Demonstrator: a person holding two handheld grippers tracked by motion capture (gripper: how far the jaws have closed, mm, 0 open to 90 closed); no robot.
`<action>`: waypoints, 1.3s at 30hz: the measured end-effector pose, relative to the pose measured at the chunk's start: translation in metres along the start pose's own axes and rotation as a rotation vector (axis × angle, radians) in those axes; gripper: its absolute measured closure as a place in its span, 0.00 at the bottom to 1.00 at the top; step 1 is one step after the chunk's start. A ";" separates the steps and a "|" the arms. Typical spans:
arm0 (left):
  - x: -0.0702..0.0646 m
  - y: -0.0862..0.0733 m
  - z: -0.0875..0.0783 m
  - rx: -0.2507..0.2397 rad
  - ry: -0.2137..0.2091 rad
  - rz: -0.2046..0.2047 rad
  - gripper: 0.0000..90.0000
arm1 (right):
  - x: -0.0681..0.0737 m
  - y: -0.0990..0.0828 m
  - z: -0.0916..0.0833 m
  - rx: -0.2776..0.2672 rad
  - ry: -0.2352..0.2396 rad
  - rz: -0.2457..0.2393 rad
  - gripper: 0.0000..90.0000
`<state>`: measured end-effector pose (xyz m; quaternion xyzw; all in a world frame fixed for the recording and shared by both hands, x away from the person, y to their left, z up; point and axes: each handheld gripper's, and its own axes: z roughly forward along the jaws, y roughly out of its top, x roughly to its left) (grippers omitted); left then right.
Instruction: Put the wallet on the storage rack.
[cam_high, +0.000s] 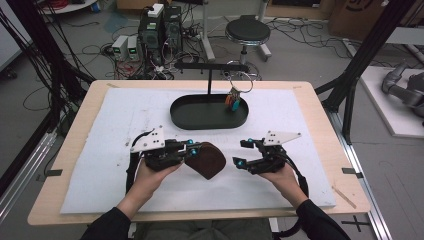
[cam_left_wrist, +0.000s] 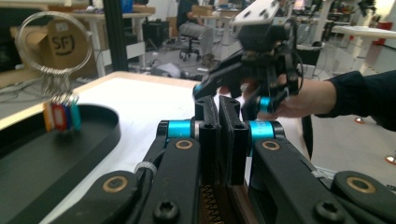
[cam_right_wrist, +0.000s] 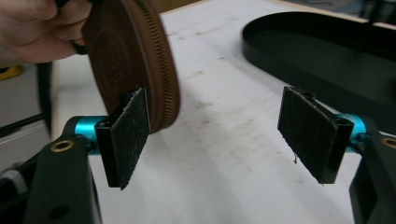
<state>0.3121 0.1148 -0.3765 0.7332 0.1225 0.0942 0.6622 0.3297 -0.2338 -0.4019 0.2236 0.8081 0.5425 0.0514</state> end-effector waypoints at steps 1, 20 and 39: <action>-0.001 0.002 0.002 -0.005 -0.008 0.006 0.96 | 0.000 0.000 0.000 0.000 0.000 0.000 0.28; -0.008 0.010 0.021 -0.039 -0.052 0.057 0.96 | 0.006 0.001 0.005 0.019 0.210 -0.054 0.72; 0.006 0.011 0.019 0.124 -0.110 -0.055 0.43 | 0.007 0.006 -0.005 0.028 0.199 -0.115 0.76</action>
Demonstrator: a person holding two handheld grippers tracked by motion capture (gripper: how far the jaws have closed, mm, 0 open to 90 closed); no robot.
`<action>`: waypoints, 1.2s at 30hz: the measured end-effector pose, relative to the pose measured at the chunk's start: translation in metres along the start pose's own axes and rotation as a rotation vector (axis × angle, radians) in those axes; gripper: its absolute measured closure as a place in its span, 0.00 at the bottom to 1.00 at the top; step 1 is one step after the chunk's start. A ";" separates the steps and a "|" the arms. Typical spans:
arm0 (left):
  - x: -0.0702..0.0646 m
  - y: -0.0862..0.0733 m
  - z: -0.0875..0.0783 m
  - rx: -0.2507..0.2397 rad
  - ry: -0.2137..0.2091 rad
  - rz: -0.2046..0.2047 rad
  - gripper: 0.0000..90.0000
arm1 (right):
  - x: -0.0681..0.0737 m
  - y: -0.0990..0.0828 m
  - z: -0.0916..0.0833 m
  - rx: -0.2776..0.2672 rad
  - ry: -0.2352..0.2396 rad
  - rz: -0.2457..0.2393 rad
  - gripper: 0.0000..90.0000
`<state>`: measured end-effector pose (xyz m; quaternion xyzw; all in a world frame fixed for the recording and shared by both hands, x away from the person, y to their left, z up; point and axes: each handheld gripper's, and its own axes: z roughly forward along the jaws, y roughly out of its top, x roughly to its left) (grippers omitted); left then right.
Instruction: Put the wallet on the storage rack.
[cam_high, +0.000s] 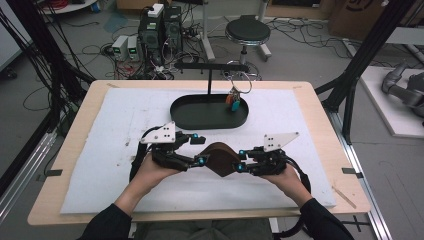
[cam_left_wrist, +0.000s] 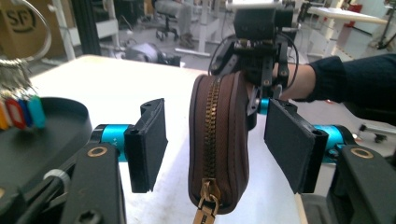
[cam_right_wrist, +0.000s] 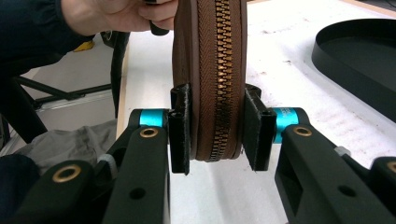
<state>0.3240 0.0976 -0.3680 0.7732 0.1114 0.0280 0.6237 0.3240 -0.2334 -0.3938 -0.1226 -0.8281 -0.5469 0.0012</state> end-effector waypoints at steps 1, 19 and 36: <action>0.000 0.000 0.001 0.007 -0.005 -0.006 0.43 | 0.001 0.000 0.000 0.002 0.002 0.003 0.76; 0.002 -0.005 0.012 0.089 -0.094 -0.041 0.70 | 0.004 0.001 0.004 0.030 0.027 -0.045 0.75; 0.014 0.003 -0.006 -0.002 0.056 0.004 0.76 | -0.016 -0.003 -0.039 -0.140 -0.246 0.056 0.43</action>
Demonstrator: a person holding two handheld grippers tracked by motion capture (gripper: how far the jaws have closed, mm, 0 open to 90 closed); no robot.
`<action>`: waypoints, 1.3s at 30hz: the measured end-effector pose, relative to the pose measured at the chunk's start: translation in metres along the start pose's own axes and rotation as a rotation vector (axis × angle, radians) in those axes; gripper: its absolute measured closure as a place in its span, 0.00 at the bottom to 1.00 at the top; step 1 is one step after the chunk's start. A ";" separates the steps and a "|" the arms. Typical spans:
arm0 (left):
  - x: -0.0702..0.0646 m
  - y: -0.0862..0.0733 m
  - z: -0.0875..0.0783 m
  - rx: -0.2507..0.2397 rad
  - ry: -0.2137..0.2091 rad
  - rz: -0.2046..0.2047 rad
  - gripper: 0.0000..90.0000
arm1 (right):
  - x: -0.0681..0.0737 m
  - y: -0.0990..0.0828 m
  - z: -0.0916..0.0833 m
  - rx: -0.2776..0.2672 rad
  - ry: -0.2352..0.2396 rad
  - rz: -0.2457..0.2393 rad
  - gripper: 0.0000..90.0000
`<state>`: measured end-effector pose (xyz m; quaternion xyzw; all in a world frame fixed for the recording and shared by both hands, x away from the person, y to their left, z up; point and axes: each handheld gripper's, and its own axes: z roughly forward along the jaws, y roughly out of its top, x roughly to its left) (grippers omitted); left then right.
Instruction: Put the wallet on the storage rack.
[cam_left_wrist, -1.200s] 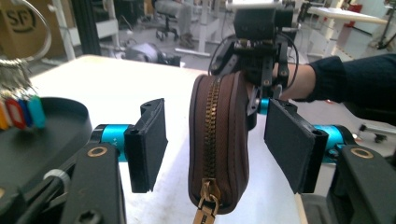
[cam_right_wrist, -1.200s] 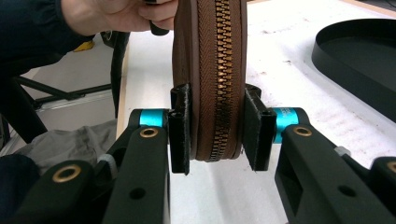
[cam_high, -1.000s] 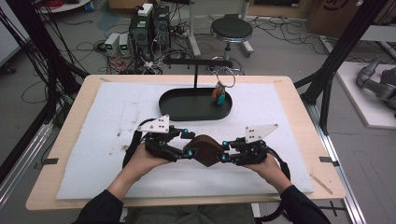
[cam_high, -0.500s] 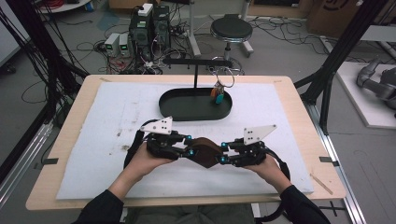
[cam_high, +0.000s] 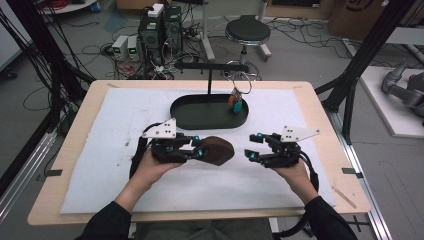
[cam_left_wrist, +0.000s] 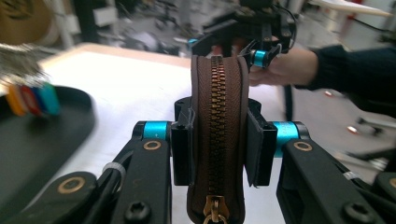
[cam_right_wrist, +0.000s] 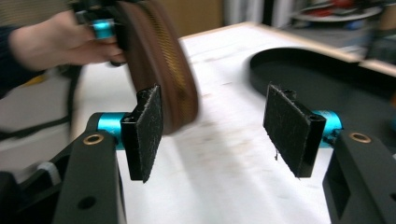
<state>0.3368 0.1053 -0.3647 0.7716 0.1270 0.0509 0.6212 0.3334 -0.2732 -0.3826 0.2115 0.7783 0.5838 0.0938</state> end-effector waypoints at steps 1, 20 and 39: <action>0.003 0.001 -0.002 -0.007 0.027 0.003 0.76 | -0.002 0.000 -0.003 -0.005 -0.027 0.005 0.43; 0.059 -0.002 0.008 -0.095 0.423 0.003 0.76 | -0.031 -0.011 -0.037 -0.050 -0.373 0.115 0.43; 0.106 -0.019 0.043 -0.123 0.493 -0.030 0.76 | -0.033 -0.011 -0.037 -0.042 -0.363 0.120 0.43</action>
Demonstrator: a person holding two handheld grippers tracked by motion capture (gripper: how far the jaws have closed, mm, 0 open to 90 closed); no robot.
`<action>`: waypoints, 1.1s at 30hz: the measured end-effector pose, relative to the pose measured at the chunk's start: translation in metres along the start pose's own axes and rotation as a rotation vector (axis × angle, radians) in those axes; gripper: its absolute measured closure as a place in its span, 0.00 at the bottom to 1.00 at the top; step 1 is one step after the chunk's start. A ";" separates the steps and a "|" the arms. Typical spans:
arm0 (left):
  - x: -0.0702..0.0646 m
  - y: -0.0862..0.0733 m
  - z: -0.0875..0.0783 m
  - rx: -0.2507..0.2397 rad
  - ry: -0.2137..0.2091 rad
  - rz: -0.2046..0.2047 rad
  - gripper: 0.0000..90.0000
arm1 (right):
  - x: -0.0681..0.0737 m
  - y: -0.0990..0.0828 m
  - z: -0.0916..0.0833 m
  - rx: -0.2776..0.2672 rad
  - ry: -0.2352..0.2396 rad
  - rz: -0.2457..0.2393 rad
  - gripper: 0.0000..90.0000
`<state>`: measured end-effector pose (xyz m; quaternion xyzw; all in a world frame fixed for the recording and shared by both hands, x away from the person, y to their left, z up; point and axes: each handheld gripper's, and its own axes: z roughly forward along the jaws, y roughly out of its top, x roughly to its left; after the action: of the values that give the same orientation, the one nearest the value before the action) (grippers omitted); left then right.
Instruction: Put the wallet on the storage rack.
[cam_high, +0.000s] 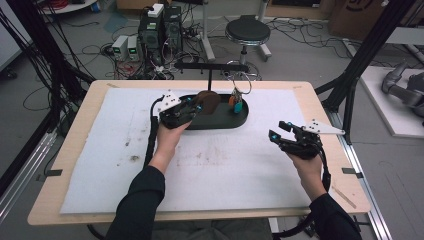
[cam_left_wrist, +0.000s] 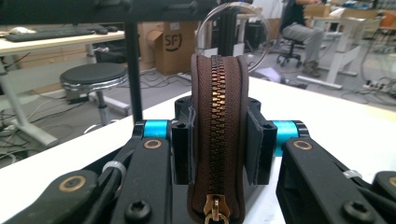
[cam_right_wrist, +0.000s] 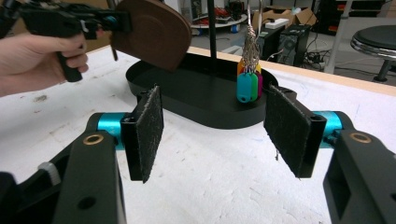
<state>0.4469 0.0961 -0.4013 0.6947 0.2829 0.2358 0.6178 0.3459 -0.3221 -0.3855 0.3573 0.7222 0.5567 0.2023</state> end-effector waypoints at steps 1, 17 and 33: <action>0.001 -0.001 0.002 0.005 0.001 -0.008 0.76 | 0.000 0.000 0.000 0.000 -0.002 -0.002 0.43; 0.011 -0.011 0.040 0.145 0.072 -0.018 0.76 | -0.001 -0.001 0.000 0.004 0.001 -0.002 0.43; 0.012 -0.012 0.025 0.240 0.044 0.025 0.75 | -0.002 -0.002 -0.003 0.006 -0.002 -0.003 0.43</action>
<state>0.4714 0.0874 -0.4161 0.7618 0.3136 0.2231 0.5210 0.3443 -0.3258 -0.3864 0.3574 0.7243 0.5537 0.2028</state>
